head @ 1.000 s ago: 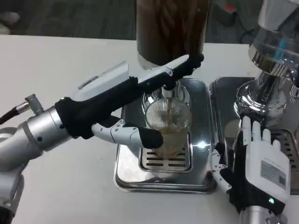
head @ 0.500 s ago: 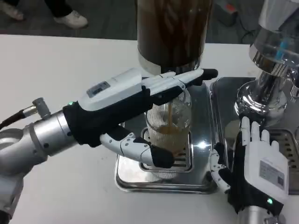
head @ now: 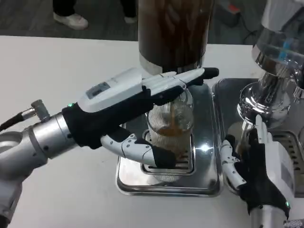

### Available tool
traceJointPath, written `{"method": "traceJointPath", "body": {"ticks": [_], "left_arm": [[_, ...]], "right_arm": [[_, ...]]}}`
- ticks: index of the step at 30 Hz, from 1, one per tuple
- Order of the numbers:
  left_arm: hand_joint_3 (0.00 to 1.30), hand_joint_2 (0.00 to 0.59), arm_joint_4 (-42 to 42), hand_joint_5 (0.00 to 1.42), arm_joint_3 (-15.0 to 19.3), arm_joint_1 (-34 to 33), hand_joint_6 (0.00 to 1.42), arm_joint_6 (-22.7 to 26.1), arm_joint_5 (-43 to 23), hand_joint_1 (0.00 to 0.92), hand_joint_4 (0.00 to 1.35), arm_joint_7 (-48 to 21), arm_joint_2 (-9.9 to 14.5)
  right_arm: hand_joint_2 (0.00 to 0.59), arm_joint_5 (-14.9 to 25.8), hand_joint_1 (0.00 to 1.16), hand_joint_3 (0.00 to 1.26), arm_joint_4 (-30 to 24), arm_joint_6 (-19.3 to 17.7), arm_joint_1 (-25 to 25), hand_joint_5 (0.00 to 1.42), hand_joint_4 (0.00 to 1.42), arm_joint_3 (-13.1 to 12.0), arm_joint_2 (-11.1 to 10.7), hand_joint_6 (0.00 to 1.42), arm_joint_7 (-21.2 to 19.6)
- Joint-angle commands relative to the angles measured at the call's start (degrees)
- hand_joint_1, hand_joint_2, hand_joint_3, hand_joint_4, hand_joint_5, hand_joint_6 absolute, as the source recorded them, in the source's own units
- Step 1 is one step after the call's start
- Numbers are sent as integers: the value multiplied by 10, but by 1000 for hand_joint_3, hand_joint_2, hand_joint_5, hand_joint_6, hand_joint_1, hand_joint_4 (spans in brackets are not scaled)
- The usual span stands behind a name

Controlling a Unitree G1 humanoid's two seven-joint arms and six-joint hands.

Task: Grasp the cup under the faucet to collect the drink, then remove the cup.

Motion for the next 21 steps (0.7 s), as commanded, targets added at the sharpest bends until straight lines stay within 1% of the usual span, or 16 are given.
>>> {"method": "traceJointPath", "body": {"ticks": [1, 4, 6, 7, 9, 11, 12, 13, 16, 17, 18, 20, 21], "left_arm": [[5, 86, 10, 94, -10, 5, 69, 0, 13, 0, 0, -6, 9], [5, 86, 12, 92, -12, 5, 69, -2, 13, 0, 0, -7, 9], [5, 87, 10, 92, -13, 7, 69, -3, 14, 0, 0, -6, 8], [5, 88, 9, 92, -13, 9, 69, -2, 15, 0, 0, -6, 7], [5, 90, 8, 91, -14, 11, 69, -1, 15, 0, 0, -5, 7], [5, 91, 9, 91, -15, 12, 69, -1, 15, 0, 0, -5, 8], [5, 91, 10, 91, -15, 12, 69, -1, 14, 0, 0, -5, 9], [5, 92, 11, 91, -14, 12, 69, -1, 14, 0, 0, -3, 10], [5, 92, 13, 91, -11, 14, 69, -1, 13, 0, 0, 0, 13], [5, 92, 12, 91, -11, 14, 69, -1, 13, 0, 0, 1, 13], [5, 92, 12, 91, -10, 15, 69, -1, 14, 0, 0, 2, 14], [5, 92, 10, 91, -8, 17, 69, 0, 16, 0, 0, 6, 15], [5, 92, 10, 91, -7, 17, 69, 0, 16, 0, 0, 8, 16]], "right_arm": [[423, 60, 399, 0, -16, -44, 2, 0, 0, -17, 4, 0, 21], [382, 85, 486, 0, -3, -56, -14, 0, 0, -20, -6, 0, 50], [371, 121, 511, 0, 14, -77, -20, 0, 0, -29, -7, 0, 70], [353, 135, 538, 0, 21, -87, -21, 0, 0, -33, -7, 0, 76], [339, 184, 570, 0, 57, -153, -25, 0, 0, -47, -3, 0, 86], [324, 218, 589, 0, 89, -201, -30, 0, 0, -58, 1, 0, 92], [323, 228, 591, 0, 103, -216, -34, 0, 0, -60, 0, 0, 96], [300, 233, 603, 0, 112, -227, -37, 0, 0, -62, 0, 0, 99], [290, 248, 607, 0, 148, -262, -51, 0, 0, -65, -7, 0, 115], [251, 246, 624, 0, 156, -268, -55, 0, 0, -64, -10, 0, 117], [243, 239, 627, 0, 160, -268, -58, 0, 0, -61, -13, 0, 118], [204, 231, 686, 0, 166, -261, -65, 0, 0, -57, -18, 0, 123], [202, 228, 694, 0, 168, -258, -68, 0, 0, -56, -19, 0, 125]]}}
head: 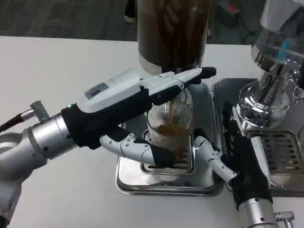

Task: Grasp the cup under the faucet to collect the drink, then remove the cup.

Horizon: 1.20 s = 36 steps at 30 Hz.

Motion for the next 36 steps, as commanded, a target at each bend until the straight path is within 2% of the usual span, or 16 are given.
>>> {"method": "traceJointPath", "body": {"ticks": [1, 11, 15, 25, 29, 32, 36], "left_arm": [[5, 92, 3, 91, -2, 17, 69, 3, 17, 0, 0, -1, 12], [5, 92, -3, 91, 9, 24, 69, 10, 23, 0, 0, 22, 14], [0, 105, 3, 36, 37, 27, 15, 13, 32, 0, 0, 59, 10], [0, 125, 31, 11, 98, 36, 0, 28, 43, 0, 0, 135, 5], [0, 131, 42, 9, 115, 45, 0, 29, 41, 0, 0, 156, 4], [0, 136, 58, 9, 134, 66, 0, 18, 65, 0, 0, 193, 4], [0, 140, 79, 4, 140, 95, 0, 19, 77, 0, 0, 215, 6]], "right_arm": [[201, -12, 697, 0, 15, -3, -16, 0, 0, 5, -9, 0, 11], [195, -6, 734, 0, 38, -11, -29, 0, 0, 6, -8, 0, 16], [196, -3, 737, 0, 44, -16, -32, 0, 0, 5, -7, 0, 16], [195, 6, 739, 0, 50, -37, -30, 0, 0, 2, 3, 0, 15], [198, 13, 744, 0, 58, -50, -29, 0, 0, -2, 10, 0, 14], [195, 12, 749, 0, 67, -57, -31, 0, 0, 0, 15, 0, 14], [193, 11, 755, 0, 74, -66, -37, 0, 0, 1, 16, 0, 16]]}}
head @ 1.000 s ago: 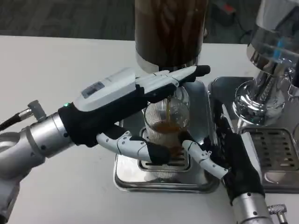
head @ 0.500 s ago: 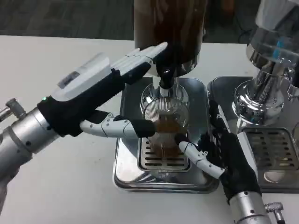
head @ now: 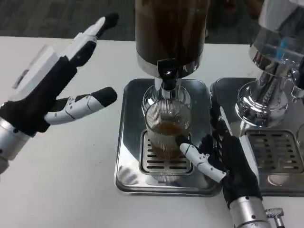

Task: Grasp the cup under the faucet to collect the drink, then remove the cup.

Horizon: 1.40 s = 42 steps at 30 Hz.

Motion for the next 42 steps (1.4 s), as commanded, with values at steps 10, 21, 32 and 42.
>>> {"method": "traceJointPath", "body": {"ticks": [10, 21, 32, 42], "left_arm": [[0, 145, 52, 0, 0, 78, 0, -5, 62, 0, 0, 53, 9], [0, 151, 86, 0, -21, 105, 0, -8, 120, 0, 0, 84, 22], [0, 157, 105, 0, -20, 109, 0, -4, 102, 0, 0, 76, 25], [0, 154, 87, 0, -17, 122, 0, 7, 81, 0, 0, 58, 36]], "right_arm": [[186, 3, 762, 0, 15, -34, -10, 0, 0, 9, 9, 0, 4], [179, -6, 769, 0, -3, -39, 4, 0, 0, 24, 16, 0, -2], [166, -13, 781, 0, 4, -50, 7, 0, 0, 38, 20, 11, -7], [158, -17, 791, 0, 60, -77, -17, 0, 0, 45, 37, 78, -33]]}}
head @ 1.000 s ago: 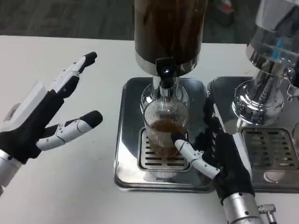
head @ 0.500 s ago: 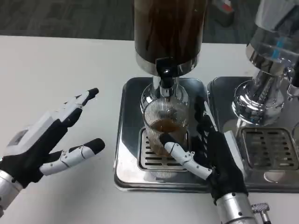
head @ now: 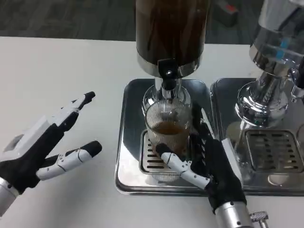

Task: Grasp the cup under the faucet to collect the drink, then remove the cup.

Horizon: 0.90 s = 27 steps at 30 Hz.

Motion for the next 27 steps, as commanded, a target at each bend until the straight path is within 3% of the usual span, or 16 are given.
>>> {"method": "traceJointPath", "body": {"ticks": [1, 14, 27], "left_arm": [[0, 154, -15, 0, -3, 14, 0, 6, -15, 0, 0, -13, 17], [0, 154, -37, 0, 2, 30, 0, 18, -24, 0, 0, -7, 16], [0, 157, -53, 0, 10, 47, 0, 29, -26, 0, 0, -1, 15]], "right_arm": [[158, -6, 792, 0, 22, -18, -20, 0, 0, 4, 28, 79, -24], [155, 0, 795, 0, 81, -18, -65, 0, 0, 3, 24, 100, -26], [162, 4, 808, 0, 107, -11, -82, 110, 45, 6, 24, 290, -17]]}}
